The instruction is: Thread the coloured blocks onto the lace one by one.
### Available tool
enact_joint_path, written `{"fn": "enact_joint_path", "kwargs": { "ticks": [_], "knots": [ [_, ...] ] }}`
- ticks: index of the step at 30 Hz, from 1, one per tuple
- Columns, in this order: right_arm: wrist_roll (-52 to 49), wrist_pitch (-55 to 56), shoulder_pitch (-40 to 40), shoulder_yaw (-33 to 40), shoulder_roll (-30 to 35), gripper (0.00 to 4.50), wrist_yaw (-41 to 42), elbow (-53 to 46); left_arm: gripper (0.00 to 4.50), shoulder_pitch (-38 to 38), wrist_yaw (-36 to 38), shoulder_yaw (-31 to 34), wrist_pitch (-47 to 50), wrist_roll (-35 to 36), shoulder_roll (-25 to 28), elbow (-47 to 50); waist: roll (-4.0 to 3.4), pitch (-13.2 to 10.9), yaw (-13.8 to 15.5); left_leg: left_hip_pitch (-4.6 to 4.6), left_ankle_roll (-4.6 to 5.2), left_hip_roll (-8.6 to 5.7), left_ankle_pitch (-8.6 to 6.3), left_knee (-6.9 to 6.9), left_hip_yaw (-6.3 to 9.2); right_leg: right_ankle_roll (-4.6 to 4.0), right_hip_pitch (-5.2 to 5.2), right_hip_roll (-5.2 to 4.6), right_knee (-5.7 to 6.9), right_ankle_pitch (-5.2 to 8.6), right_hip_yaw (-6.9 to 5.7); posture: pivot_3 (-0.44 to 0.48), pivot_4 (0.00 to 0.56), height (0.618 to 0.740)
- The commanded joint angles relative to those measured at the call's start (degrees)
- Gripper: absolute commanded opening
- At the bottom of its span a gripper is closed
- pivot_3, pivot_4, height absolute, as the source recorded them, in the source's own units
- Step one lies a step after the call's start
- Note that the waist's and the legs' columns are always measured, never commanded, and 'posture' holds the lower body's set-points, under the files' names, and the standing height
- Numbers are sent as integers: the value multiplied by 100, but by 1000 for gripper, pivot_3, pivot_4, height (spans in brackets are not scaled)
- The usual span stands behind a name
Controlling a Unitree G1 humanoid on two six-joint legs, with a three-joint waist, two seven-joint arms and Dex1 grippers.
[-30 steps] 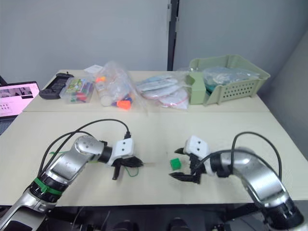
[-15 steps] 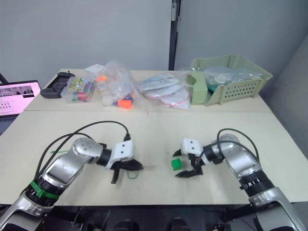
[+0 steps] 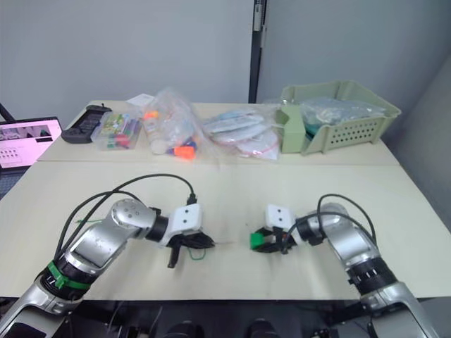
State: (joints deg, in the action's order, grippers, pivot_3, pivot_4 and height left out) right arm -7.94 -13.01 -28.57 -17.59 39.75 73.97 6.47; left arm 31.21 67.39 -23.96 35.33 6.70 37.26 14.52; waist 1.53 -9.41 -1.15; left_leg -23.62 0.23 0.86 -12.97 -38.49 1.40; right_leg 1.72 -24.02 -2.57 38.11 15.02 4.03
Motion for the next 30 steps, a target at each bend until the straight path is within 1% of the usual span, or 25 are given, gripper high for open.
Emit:
{"fn": "enact_joint_path", "kwargs": {
  "ticks": [1,4,10,17,30],
  "knots": [
    [28,-575,218,36,-60,1191,-378,-703,0,169,-167,-287,161,-210,-86,152,0,0,4,0,0,1,0,0,0,0,0,1,1,0,0,0,150,740],
    [116,-811,358,-34,-82,1191,-593,-952,0,255,-259,-418,170,-297,-187,64,0,0,0,4,0,1,0,-2,0,0,3,4,1,0,-1,0,150,740],
    [31,-1112,528,-132,-62,1191,-580,-1323,0,401,-308,-466,167,-308,-227,-18,0,0,-12,11,0,4,0,-4,-2,0,7,8,1,0,-1,0,150,740],
    [31,-1233,516,-154,-57,1191,-546,-1391,0,487,-295,-481,92,-332,-187,-27,0,0,0,10,0,3,0,-3,-1,0,8,7,0,0,-1,0,150,740],
    [5,-1419,507,-203,-78,1191,-569,-1633,0,588,-313,-643,-50,-442,-397,-193,0,0,5,10,0,2,0,-4,-1,1,9,7,-1,1,-1,0,150,740]
  ]
}}
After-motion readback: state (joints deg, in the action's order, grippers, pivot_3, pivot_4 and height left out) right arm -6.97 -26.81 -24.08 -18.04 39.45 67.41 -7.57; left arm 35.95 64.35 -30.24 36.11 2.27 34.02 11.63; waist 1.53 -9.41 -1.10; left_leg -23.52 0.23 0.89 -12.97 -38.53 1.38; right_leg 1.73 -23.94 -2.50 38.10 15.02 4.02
